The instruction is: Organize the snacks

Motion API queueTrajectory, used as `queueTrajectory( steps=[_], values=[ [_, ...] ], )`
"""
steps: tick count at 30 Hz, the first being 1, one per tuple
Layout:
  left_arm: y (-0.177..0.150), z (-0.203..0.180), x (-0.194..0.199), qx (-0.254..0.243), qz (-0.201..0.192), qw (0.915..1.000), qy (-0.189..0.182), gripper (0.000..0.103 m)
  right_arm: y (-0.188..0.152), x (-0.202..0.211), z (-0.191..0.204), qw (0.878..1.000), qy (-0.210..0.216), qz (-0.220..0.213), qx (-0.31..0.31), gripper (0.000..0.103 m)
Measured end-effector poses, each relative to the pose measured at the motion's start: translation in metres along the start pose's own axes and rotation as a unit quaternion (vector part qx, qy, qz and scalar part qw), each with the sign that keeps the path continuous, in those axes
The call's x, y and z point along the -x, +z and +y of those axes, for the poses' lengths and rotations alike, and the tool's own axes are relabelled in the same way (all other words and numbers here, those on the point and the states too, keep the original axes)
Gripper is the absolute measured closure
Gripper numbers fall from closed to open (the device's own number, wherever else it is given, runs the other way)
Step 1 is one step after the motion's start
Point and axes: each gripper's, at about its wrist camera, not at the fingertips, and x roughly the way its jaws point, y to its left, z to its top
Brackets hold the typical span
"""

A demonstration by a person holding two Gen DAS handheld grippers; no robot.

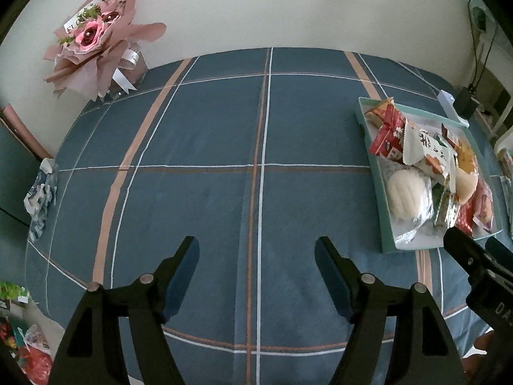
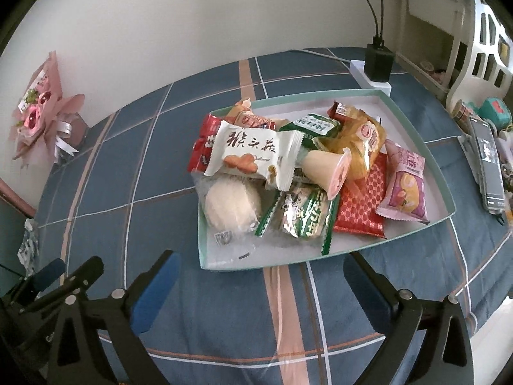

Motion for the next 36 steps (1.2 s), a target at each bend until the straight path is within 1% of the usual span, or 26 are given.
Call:
queueTrajectory(
  steps=[9, 23, 36],
  values=[
    [-0.006, 0.005, 0.002, 0.000, 0.003, 1.0000, -0.003, 0.028, -0.005, 0.002, 0.001, 1.000, -0.010, 0.001, 0.004, 0.000],
    [-0.001, 0.009, -0.008, 0.012, 0.019, 0.9996, -0.017, 0.028, -0.002, -0.004, 0.002, 1.000, -0.016, 0.006, 0.009, 0.000],
    [0.001, 0.010, -0.014, 0.021, 0.029, 0.9993, -0.013, 0.028, -0.001, -0.003, 0.001, 1.000, -0.019, 0.003, 0.011, 0.000]
  ],
)
